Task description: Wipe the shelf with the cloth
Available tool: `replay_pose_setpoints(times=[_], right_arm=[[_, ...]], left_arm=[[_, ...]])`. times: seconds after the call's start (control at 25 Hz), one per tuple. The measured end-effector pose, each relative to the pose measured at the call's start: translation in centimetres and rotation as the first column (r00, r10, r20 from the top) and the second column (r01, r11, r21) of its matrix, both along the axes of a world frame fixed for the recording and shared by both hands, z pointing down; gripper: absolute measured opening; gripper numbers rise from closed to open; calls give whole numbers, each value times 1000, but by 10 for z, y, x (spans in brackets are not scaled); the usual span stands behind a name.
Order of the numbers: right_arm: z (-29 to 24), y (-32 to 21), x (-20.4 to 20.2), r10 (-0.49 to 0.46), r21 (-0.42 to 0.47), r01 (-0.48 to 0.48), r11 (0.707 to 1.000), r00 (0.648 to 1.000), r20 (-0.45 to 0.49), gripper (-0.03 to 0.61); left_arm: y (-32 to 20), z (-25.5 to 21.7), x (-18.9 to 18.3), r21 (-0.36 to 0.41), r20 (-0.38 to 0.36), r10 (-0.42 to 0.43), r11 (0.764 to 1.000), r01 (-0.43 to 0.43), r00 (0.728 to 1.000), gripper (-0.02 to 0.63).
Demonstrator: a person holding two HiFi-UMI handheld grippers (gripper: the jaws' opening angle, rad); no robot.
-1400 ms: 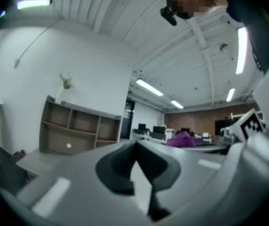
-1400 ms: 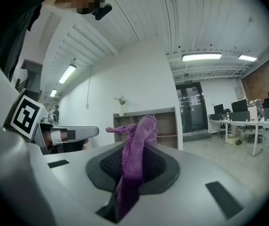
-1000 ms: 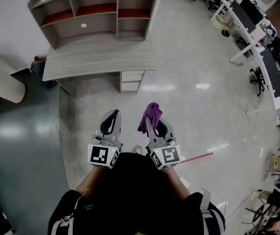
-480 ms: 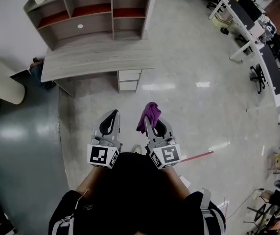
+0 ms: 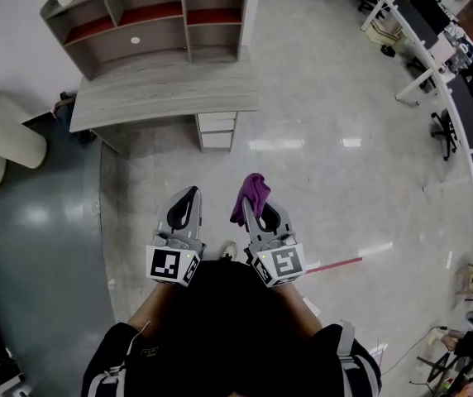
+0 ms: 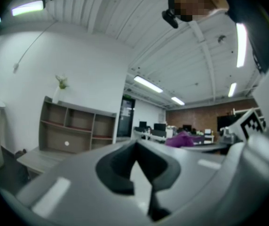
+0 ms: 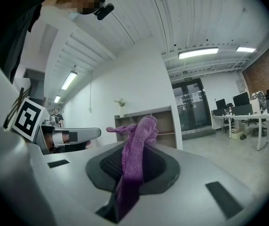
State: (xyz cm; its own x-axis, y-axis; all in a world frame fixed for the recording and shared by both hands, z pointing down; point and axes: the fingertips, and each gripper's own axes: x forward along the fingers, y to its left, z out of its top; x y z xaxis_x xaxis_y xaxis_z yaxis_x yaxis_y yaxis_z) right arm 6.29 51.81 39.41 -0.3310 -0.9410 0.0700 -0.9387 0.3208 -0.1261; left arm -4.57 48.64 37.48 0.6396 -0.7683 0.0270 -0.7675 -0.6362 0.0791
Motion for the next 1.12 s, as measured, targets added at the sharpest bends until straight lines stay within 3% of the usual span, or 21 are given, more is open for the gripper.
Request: replay_pose_setpoints(times=[0.56,0.84,1.12], right_arm=[[17,1,27,2,-25,-2,1000,1000,20,49],[26,-50,18,12,-33,-11,999,1000,2,49],[17,-148,2,19,-12,-20,1000,999,-34,49]], left_arm=[[3,14,21,-21,27,-17,1000,18,1000,2],[-52,27,13,-35,0,-15,999,15,1000,2],[-151,23,1,-15,-26,6,1000,-6,1000,2]])
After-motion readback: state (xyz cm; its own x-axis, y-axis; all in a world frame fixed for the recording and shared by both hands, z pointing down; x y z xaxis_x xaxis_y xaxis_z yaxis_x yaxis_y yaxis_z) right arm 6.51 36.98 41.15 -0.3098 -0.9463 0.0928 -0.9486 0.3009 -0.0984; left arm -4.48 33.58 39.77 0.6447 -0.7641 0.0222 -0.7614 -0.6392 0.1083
